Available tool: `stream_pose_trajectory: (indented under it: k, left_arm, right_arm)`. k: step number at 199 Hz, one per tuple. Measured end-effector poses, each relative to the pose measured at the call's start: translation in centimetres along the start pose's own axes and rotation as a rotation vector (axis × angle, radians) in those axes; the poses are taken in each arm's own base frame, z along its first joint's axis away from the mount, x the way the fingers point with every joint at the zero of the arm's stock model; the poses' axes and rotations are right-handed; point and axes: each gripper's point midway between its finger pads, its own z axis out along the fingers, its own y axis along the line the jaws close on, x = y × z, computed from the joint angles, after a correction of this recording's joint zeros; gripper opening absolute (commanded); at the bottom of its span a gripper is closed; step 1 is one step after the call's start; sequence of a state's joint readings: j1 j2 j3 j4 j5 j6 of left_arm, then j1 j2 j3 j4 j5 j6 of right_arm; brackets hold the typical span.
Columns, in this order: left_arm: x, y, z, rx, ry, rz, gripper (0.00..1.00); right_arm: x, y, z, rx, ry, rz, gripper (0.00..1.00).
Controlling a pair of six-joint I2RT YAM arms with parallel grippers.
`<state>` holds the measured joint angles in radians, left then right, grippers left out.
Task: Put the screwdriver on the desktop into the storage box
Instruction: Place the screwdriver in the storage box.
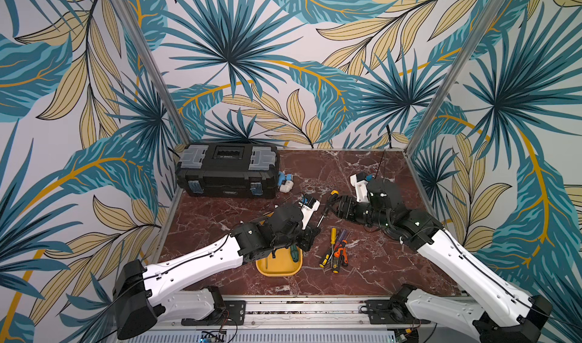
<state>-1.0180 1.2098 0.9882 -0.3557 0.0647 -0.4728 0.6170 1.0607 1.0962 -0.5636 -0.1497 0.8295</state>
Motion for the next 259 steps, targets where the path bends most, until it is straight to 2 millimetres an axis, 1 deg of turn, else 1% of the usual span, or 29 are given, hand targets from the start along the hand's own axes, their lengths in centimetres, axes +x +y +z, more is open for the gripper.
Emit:
stream_pose_trajectory:
  k: [28,37,60,86,89,94,96,98,100,108,120,125,131,143,149,178,198,208,225,243,259]
  left_arm:
    - [0.3,-0.5,0.0,0.017,0.009,0.012,0.00]
    - [0.4,-0.7,0.1,0.022,0.013,0.016,0.00]
    - [0.6,-0.9,0.3,0.033,0.023,0.020,0.00]
    - [0.6,-0.9,0.3,0.032,0.022,0.018,0.00]
    - [0.6,-0.9,0.3,0.032,0.022,0.017,0.03]
    - [0.6,-0.9,0.3,0.033,0.022,0.017,0.17]
    - [0.6,-0.9,0.3,0.033,0.022,0.017,0.20]
    - [0.6,-0.9,0.3,0.033,0.022,0.017,0.27]
    - [0.6,-0.9,0.3,0.034,0.021,0.019,0.32]
    - [0.5,-1.2,0.4,0.049,0.016,0.015,0.44]
    - [0.3,-1.9,0.5,0.092,0.002,0.006,0.58]
    - [0.1,-2.2,0.4,0.113,-0.007,-0.004,0.61]
    - [0.0,-2.7,0.4,0.143,-0.016,-0.015,0.62]
    - [-0.4,-3.4,0.3,0.208,-0.035,-0.035,0.62]
    - [-0.5,-3.7,0.2,0.245,-0.042,-0.048,0.60]
    - [-1.3,-4.2,-0.5,0.380,-0.061,-0.120,0.44]
    - [-1.3,-4.9,-1.2,0.441,-0.045,-0.133,0.37]
    - [-1.4,-5.3,-1.7,0.464,-0.044,-0.130,0.33]
    - [-1.5,-5.8,-2.5,0.490,-0.048,-0.116,0.32]
    - [-1.4,-5.9,-3.1,0.496,-0.055,-0.109,0.30]
    - [-1.1,-5.7,-3.3,0.493,-0.053,-0.109,0.23]
  right_arm:
    - [0.0,0.0,0.2,0.002,0.003,0.000,0.49]
    - [0.0,-0.1,0.4,0.005,0.005,0.001,0.46]
    - [0.1,-0.2,0.8,0.009,0.013,-0.009,0.23]
    - [0.1,0.1,0.9,-0.003,0.016,-0.004,0.00]
    - [0.1,0.1,0.9,-0.003,0.016,-0.004,0.00]
    - [0.2,0.1,0.9,-0.005,0.018,-0.004,0.00]
    - [0.2,0.2,0.9,-0.006,0.019,-0.004,0.00]
    - [0.2,0.2,0.9,-0.006,0.018,-0.004,0.00]
    - [0.2,0.2,0.9,-0.007,0.019,-0.004,0.00]
    - [0.3,0.2,0.9,-0.011,0.025,-0.007,0.00]
    - [0.5,0.5,1.0,-0.031,0.039,-0.013,0.00]
    - [0.7,0.7,1.1,-0.042,0.045,-0.014,0.00]
    - [0.8,0.9,1.1,-0.058,0.053,-0.019,0.00]
    - [1.2,1.4,1.3,-0.091,0.073,-0.032,0.00]
    - [1.5,1.6,1.3,-0.108,0.085,-0.040,0.00]
    - [2.4,2.7,1.3,-0.192,0.121,-0.082,0.00]
    - [2.5,3.5,0.5,-0.246,0.118,-0.111,0.00]
    - [2.6,4.0,-0.1,-0.273,0.116,-0.125,0.00]
    - [2.7,4.7,-0.9,-0.307,0.112,-0.144,0.00]
    - [2.9,5.0,-1.2,-0.324,0.118,-0.156,0.00]
    - [3.0,5.1,-1.2,-0.329,0.126,-0.158,0.00]
